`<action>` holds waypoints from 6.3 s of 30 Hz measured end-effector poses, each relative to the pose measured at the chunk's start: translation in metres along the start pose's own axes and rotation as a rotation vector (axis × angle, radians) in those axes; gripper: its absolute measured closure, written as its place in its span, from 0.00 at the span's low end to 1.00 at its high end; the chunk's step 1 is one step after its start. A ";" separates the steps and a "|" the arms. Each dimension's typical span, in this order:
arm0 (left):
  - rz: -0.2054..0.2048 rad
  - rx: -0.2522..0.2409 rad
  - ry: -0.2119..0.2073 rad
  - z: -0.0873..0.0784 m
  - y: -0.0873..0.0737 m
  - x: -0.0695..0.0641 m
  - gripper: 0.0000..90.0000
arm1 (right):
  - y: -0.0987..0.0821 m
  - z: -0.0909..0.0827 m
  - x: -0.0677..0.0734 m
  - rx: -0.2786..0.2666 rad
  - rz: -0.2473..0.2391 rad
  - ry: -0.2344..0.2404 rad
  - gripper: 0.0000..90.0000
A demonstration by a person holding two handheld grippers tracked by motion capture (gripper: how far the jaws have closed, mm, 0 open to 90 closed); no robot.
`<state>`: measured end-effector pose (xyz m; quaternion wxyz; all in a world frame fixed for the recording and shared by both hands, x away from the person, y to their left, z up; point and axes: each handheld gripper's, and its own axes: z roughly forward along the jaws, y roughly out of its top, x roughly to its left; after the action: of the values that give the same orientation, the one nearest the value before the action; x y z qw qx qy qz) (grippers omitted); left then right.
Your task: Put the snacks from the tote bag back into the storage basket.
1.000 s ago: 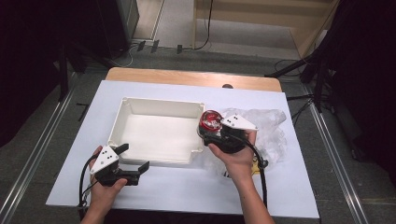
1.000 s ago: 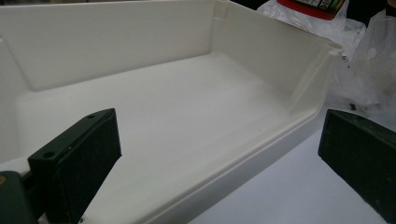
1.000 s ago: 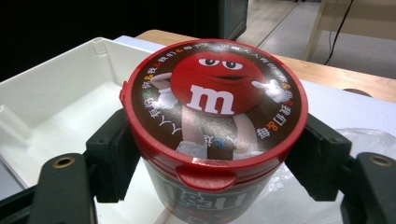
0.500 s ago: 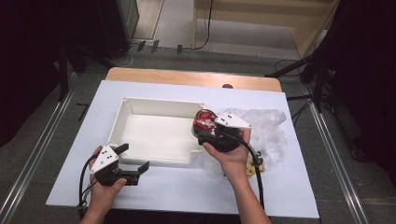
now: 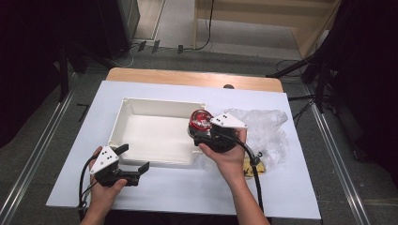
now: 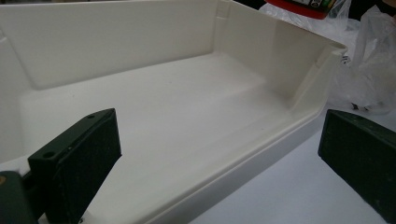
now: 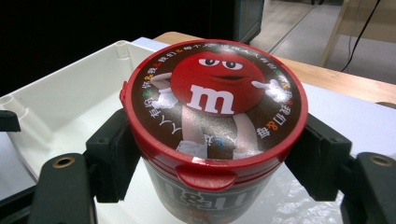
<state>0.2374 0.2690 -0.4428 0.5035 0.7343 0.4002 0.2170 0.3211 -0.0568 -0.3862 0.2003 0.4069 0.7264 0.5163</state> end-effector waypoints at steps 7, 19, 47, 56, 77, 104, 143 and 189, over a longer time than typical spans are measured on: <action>-0.001 0.001 0.001 0.000 0.000 0.001 0.00 | -0.002 0.004 0.004 0.013 -0.013 0.009 0.29; -0.005 0.000 0.003 0.000 -0.001 0.001 0.00 | -0.009 0.006 0.010 0.031 -0.025 0.027 0.29; -0.007 0.011 0.005 0.003 -0.003 0.000 0.00 | -0.029 0.012 0.018 0.094 -0.077 0.045 0.29; -0.011 0.015 0.007 0.003 -0.003 0.000 0.00 | -0.036 0.017 0.019 0.135 -0.101 0.031 0.29; -0.012 0.017 0.007 0.004 -0.004 0.000 0.00 | -0.040 0.014 0.022 0.134 -0.131 0.022 0.27; -0.010 0.022 0.007 0.005 -0.005 0.001 0.00 | -0.033 -0.002 0.006 0.089 -0.081 0.008 0.17; -0.017 0.017 0.012 0.004 -0.005 0.000 0.00 | -0.048 -0.053 -0.056 0.027 0.030 -0.089 0.17; -0.020 0.021 0.025 0.004 -0.006 0.002 0.00 | -0.096 -0.131 -0.126 0.023 0.134 -0.260 0.17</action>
<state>0.2392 0.2698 -0.4500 0.4930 0.7327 0.4160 0.2169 0.2654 -0.2472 -0.4400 0.2533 0.5202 0.6715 0.4629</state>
